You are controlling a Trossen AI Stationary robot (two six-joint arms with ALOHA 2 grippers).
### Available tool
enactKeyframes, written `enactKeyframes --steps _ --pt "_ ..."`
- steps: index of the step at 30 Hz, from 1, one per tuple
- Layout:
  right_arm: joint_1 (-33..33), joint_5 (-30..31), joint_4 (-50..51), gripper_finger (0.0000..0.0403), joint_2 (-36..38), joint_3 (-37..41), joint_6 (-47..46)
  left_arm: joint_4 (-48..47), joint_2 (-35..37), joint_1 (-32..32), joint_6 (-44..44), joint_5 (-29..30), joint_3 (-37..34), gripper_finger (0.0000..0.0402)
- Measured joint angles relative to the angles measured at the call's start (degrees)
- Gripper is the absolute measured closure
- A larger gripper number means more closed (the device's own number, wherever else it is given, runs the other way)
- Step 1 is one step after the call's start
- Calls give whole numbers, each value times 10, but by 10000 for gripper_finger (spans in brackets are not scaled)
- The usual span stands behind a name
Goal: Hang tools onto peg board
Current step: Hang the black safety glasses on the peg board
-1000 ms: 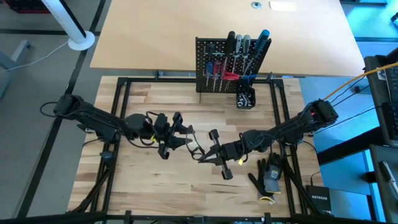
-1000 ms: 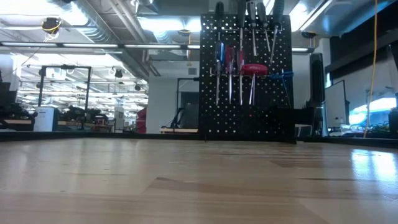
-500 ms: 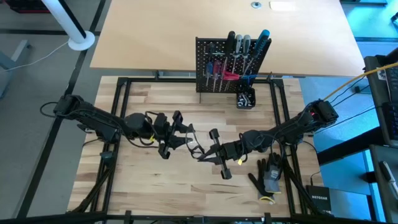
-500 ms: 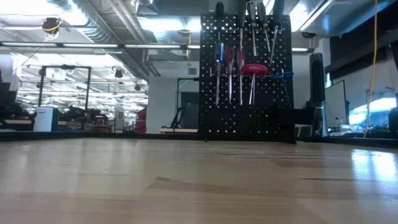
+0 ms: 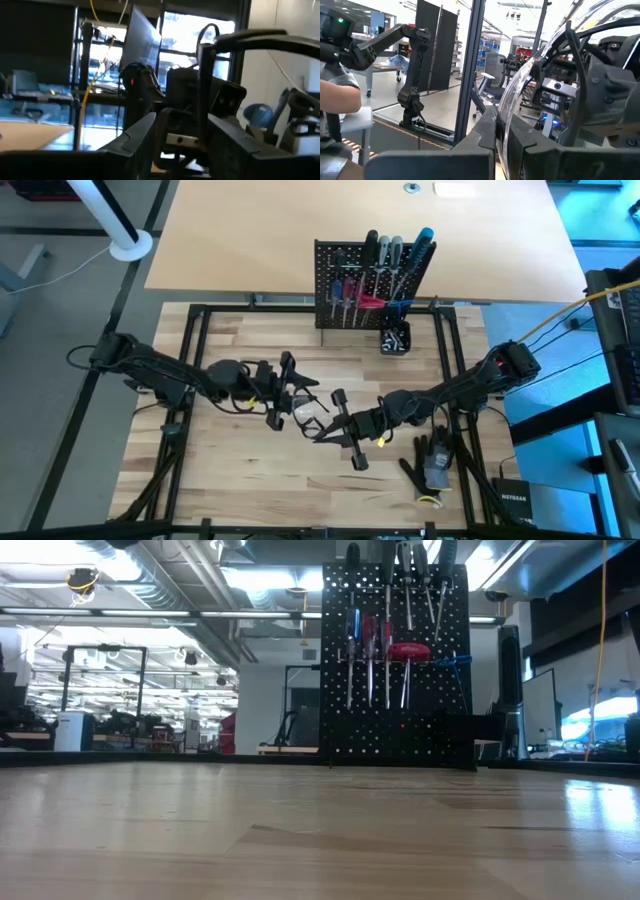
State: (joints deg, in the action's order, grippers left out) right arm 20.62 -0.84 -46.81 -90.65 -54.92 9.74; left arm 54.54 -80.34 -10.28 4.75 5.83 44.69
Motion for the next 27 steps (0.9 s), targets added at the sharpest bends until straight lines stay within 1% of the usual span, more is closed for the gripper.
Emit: enactKeyframes --steps 2,8,15,18,21,27 --pt "0 -2 3 389 0 -3 0 0 3 0 -23 2 0 249" --pt "0 -3 17 388 0 -4 -9 0 18 2 -78 49 0 249" --pt "0 -2 18 388 0 -4 -18 -19 51 9 -118 66 0 249" --pt "0 -2 18 388 0 -4 -19 -55 66 10 -125 73 0 249" --pt "0 2 16 388 0 -4 -19 -93 73 8 -110 74 0 249" --pt "0 14 -13 388 0 -3 -19 -178 73 -3 -113 75 0 249"
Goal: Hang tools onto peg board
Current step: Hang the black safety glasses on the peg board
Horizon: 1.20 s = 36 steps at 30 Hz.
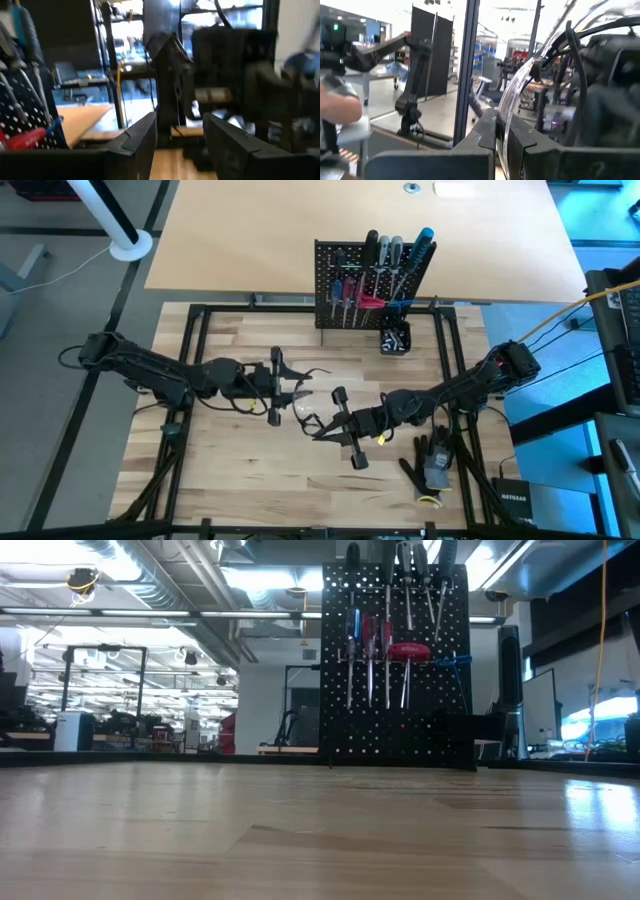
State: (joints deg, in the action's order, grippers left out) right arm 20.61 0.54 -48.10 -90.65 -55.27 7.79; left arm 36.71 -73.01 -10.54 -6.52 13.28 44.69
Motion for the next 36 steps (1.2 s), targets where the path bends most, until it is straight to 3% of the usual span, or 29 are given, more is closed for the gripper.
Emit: enactKeyframes --steps 9,16,24,31,36 --pt "-26 0 -48 388 1 0 13 -168 52 -8 -10 1 0 249" --pt "-109 -4 -61 388 1 0 22 -309 135 -8 1 45 -1 249" --pt "-203 -16 -85 388 2 0 129 -293 229 8 -6 64 -62 249" --pt "-269 -102 -83 388 -9 -27 138 -234 247 55 -18 62 -78 249" --pt "-271 -141 -51 388 -14 -40 154 -207 242 98 9 -9 -62 249"
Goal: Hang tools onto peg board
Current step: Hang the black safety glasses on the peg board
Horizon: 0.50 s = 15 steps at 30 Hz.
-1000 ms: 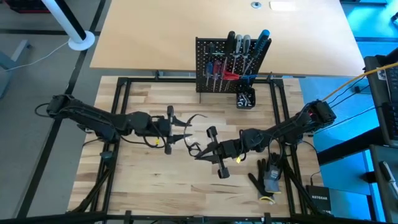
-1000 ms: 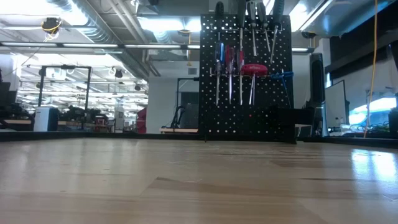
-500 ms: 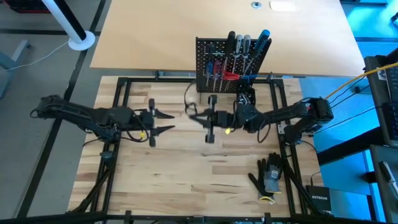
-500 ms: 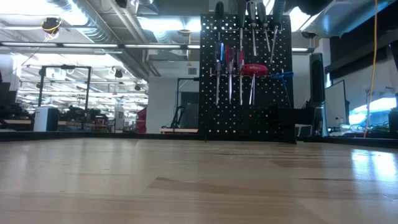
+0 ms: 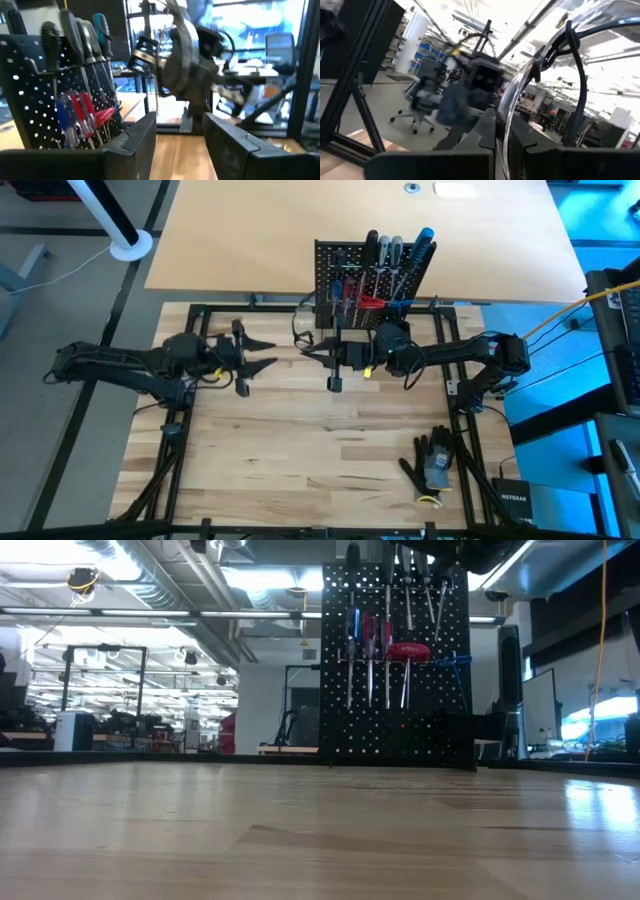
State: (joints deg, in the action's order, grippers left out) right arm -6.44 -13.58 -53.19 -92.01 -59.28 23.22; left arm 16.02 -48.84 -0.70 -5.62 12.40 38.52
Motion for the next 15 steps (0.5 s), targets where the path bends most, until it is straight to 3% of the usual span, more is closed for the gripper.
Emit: enactKeyframes --steps 9,15 --pt "0 -26 22 388 0 0 32 2 -39 93 62 -165 73 249" --pt "1 -28 35 388 0 0 43 -1 -92 103 64 -193 110 249"
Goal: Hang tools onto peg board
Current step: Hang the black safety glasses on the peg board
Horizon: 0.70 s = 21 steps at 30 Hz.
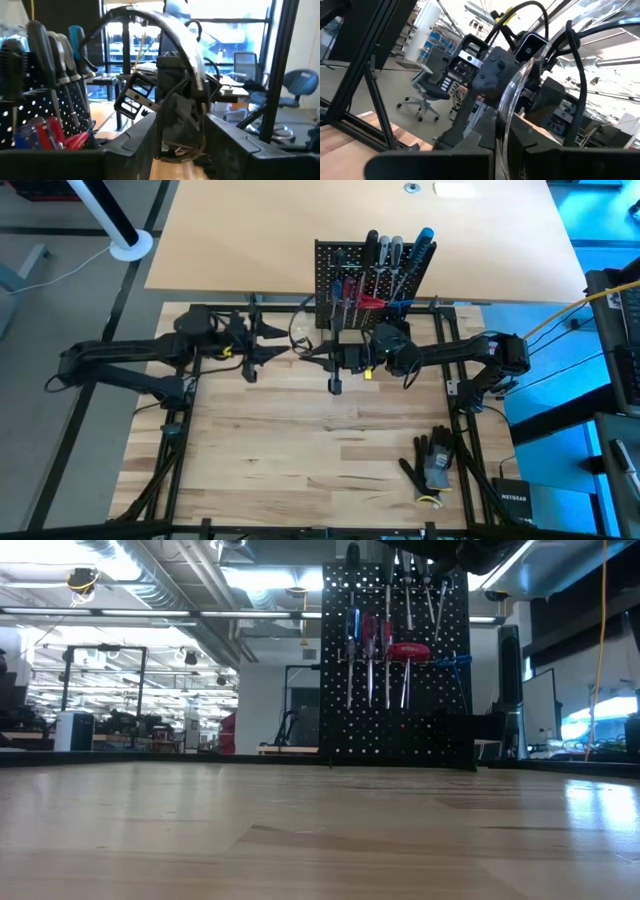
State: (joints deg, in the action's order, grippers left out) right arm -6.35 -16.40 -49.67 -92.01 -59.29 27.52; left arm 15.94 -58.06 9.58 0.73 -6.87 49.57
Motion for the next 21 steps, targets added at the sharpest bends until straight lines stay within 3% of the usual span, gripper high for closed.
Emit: enactKeyframes --steps 11,21 --pt "8 -23 7 388 0 0 -5 27 -48 -18 -34 -22 10 249" --pt "15 -15 -2 388 0 0 -7 -44 12 -21 -42 -28 10 249"
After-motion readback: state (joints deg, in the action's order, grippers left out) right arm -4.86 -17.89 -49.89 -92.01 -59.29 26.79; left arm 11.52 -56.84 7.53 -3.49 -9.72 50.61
